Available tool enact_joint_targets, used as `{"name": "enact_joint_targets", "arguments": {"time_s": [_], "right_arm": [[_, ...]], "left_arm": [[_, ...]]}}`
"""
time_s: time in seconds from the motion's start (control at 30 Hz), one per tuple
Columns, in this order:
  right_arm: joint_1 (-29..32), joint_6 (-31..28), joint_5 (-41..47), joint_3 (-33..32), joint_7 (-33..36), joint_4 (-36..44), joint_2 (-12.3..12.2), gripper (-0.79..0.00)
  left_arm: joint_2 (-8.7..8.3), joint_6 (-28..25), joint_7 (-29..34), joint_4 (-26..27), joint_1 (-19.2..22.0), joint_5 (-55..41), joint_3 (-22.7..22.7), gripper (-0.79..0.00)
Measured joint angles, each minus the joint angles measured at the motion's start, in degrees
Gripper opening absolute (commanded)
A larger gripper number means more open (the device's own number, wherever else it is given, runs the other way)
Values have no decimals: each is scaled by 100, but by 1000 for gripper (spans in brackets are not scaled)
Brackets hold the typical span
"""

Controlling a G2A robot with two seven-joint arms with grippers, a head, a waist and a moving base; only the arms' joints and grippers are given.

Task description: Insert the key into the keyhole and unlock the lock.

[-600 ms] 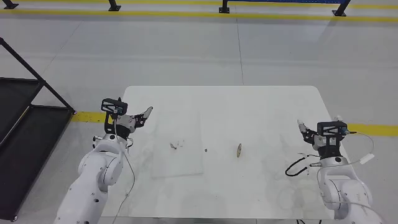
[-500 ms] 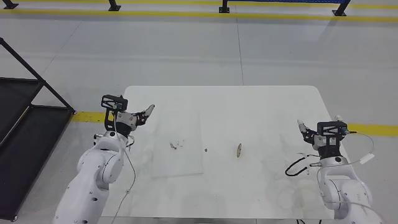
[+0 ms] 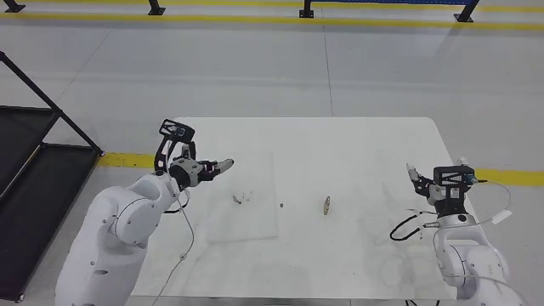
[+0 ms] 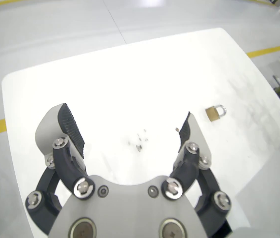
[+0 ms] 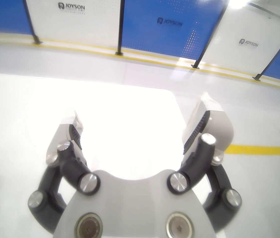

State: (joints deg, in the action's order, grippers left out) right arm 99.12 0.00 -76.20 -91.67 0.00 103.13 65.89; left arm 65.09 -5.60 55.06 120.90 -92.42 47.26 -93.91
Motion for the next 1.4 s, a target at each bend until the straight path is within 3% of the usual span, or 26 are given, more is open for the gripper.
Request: {"name": "enact_joint_targets", "arguments": {"time_s": [0.23, 0.43, 0.83, 1.4], "right_arm": [[0, 0, 0, 0, 0, 0, 0, 0], [0, 0, 0, 0, 0, 0, 0, 0], [0, 0, 0, 0, 0, 0, 0, 0], [0, 0, 0, 0, 0, 0, 0, 0]], "left_arm": [[-47, 892, 1993, -109, 621, -717, 209, 0], [-76, 1458, 2990, -541, 1104, -983, 560, 0], [-62, 1874, 2910, -1559, 1480, -923, 1423, 0], [-93, 2825, 2661, -1994, 1521, -179, 1942, 0]]}}
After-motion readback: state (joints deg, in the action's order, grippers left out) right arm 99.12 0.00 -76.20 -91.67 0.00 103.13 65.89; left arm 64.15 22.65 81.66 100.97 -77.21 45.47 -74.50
